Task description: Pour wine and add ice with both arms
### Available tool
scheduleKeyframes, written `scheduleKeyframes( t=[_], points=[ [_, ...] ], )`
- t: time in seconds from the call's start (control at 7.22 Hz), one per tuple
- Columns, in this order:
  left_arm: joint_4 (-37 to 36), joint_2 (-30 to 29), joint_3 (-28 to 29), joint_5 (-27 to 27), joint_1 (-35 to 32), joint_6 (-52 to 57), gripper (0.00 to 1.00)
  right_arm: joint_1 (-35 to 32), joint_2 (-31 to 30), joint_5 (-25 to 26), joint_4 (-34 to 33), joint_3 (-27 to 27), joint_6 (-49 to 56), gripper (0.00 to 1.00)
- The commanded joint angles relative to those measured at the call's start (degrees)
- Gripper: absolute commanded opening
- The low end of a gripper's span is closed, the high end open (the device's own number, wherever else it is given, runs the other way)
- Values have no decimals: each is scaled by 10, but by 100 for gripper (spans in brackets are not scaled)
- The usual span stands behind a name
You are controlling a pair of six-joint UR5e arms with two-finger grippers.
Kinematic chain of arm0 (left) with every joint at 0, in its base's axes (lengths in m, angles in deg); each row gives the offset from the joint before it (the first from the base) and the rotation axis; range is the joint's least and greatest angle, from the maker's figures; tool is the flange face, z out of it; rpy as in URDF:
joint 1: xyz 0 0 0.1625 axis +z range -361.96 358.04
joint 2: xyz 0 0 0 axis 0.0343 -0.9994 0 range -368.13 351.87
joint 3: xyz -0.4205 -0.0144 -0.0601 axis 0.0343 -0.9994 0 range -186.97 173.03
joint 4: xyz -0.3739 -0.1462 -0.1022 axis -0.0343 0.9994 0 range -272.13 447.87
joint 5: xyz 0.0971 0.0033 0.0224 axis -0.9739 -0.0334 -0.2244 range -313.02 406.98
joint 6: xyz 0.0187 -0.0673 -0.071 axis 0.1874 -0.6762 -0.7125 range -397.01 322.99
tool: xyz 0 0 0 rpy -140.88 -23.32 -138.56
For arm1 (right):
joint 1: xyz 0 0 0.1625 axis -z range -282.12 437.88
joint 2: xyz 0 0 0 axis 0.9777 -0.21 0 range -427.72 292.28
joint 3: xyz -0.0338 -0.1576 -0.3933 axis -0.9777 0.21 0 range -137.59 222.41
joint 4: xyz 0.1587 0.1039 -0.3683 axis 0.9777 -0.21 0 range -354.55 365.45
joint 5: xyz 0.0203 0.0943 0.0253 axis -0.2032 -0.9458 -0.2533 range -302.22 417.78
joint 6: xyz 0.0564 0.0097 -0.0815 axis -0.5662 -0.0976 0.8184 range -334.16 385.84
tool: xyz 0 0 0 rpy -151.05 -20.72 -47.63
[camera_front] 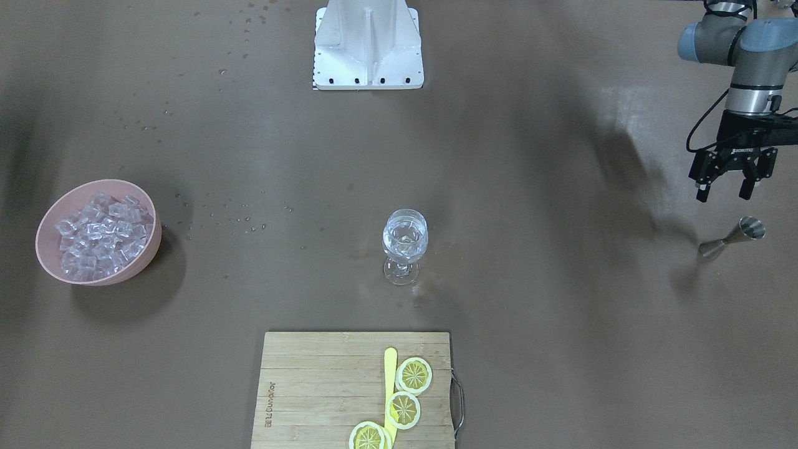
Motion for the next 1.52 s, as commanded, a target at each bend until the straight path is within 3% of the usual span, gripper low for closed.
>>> scheduleKeyframes(
  t=[0.0, 0.42, 0.83, 1.39],
  points=[
    [-26, 6, -8, 93, -39, 32, 96, -2, -15, -1, -1, 0, 20, 100],
    [-129, 5, -60, 211, -127, 115, 96, -11, -22, 3, 0, 0, 23, 100],
    [-297, -21, -104, 324, -240, 237, 96, -11, -22, 4, 0, -1, 22, 100],
    [-625, -107, -124, 329, -360, 512, 96, -11, -21, 6, 0, 0, 21, 100]
  ],
)
